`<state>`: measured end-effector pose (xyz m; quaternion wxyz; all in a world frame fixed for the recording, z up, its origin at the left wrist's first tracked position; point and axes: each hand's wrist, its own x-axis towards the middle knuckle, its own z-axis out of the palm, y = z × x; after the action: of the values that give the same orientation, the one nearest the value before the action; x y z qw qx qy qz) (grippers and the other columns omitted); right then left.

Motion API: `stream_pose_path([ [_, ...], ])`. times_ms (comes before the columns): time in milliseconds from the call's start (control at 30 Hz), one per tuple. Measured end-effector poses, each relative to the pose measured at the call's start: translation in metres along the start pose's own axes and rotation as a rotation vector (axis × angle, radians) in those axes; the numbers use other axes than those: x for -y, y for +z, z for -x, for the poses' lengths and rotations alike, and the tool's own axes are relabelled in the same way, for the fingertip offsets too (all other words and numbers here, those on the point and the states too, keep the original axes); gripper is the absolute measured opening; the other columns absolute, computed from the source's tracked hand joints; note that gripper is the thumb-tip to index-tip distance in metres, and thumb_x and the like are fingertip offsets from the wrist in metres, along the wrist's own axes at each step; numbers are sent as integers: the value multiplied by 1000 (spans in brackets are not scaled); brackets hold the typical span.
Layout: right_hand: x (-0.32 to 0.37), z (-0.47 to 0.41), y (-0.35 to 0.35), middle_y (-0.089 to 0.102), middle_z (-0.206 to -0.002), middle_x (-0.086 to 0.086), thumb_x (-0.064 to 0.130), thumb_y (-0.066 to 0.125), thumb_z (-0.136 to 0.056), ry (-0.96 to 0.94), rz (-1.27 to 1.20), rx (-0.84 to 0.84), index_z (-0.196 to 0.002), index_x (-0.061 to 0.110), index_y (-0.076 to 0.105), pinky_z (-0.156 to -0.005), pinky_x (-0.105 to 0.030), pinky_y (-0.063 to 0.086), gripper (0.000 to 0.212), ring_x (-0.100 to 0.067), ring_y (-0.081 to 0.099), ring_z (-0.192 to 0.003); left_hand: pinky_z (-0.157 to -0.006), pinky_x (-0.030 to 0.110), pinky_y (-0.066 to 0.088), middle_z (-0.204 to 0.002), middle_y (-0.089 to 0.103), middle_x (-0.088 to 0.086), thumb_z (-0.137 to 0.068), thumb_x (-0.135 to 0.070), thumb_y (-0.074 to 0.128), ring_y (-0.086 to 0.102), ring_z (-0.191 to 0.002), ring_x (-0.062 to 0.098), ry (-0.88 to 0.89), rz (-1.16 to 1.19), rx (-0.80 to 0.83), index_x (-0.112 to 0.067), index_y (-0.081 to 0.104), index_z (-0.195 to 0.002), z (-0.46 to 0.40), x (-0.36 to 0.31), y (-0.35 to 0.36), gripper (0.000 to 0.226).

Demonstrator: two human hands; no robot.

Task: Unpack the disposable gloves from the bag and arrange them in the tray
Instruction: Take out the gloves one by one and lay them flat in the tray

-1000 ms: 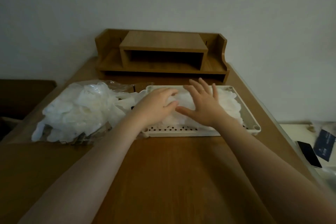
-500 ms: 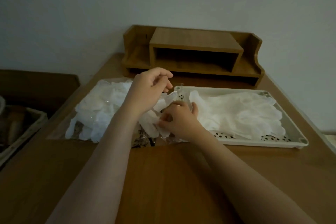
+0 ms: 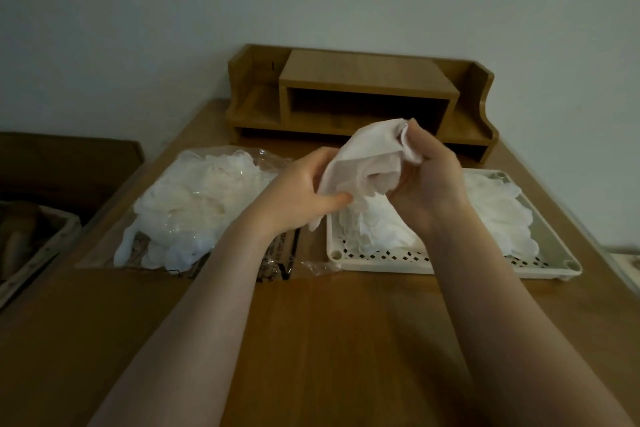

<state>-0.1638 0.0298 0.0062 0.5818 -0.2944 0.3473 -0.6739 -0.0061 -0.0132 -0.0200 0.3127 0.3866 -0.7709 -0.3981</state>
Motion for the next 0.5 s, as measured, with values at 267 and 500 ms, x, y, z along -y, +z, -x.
stream_pose_path([
  [267, 25, -10, -26, 53, -71, -2, 21, 53, -93, 104, -89, -270, -85, 10, 52, -43, -19, 41, 13, -10, 51, -49, -68, 26, 45, -77, 65, -13, -89, -18, 60, 61, -77, 14, -142, 369, -193, -28, 69, -78, -3, -3, 0, 17],
  [500, 44, -6, -51, 61, -96, 2, 47, 52, -92, 136, 1116, -316, -118, 13, 59, -78, -31, 41, 44, -11, 54, -82, -61, 21, 47, -79, 64, -4, -91, -17, 55, 60, -79, 12, -264, 551, -136, -19, 65, -80, -4, -20, 8, 15],
])
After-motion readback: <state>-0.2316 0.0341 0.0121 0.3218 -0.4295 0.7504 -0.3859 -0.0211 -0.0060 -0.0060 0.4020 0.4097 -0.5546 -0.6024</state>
